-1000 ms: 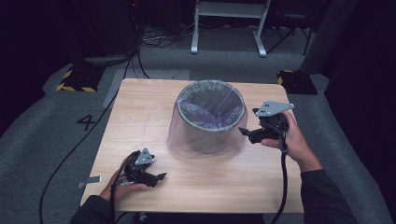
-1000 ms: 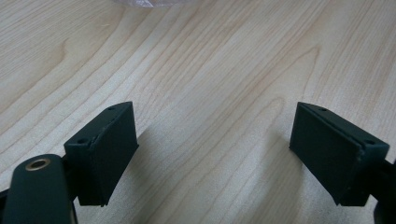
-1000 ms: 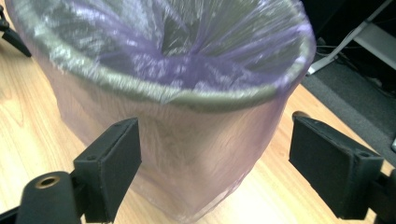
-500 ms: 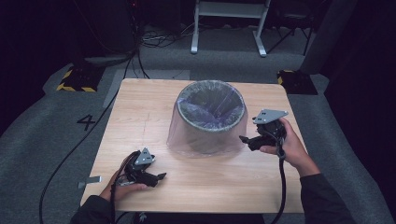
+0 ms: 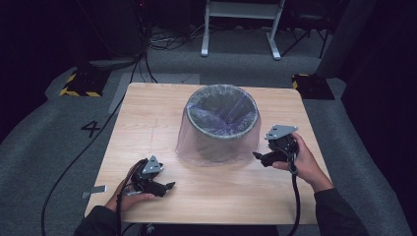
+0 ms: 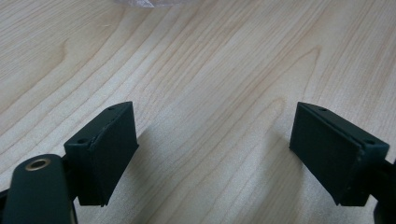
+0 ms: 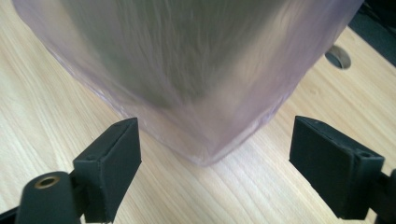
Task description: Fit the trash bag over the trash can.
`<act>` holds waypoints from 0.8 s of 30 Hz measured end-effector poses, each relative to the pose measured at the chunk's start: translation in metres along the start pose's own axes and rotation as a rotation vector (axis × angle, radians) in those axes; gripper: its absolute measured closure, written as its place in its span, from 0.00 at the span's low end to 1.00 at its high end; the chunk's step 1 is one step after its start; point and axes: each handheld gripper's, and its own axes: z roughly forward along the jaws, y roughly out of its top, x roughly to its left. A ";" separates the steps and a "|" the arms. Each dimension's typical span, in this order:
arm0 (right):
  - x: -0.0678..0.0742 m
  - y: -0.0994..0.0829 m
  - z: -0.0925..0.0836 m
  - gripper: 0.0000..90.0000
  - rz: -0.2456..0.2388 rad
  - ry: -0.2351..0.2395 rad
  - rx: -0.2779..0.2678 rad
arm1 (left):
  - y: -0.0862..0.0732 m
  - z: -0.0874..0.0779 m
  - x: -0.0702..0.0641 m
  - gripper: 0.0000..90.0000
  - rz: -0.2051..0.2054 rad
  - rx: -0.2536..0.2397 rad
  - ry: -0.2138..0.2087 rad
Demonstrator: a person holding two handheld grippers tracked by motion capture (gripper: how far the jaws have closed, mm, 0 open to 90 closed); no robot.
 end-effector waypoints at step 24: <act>0.016 -0.087 0.029 0.19 0.096 0.028 0.086 | 0.000 0.000 0.000 0.16 0.000 0.000 0.000</act>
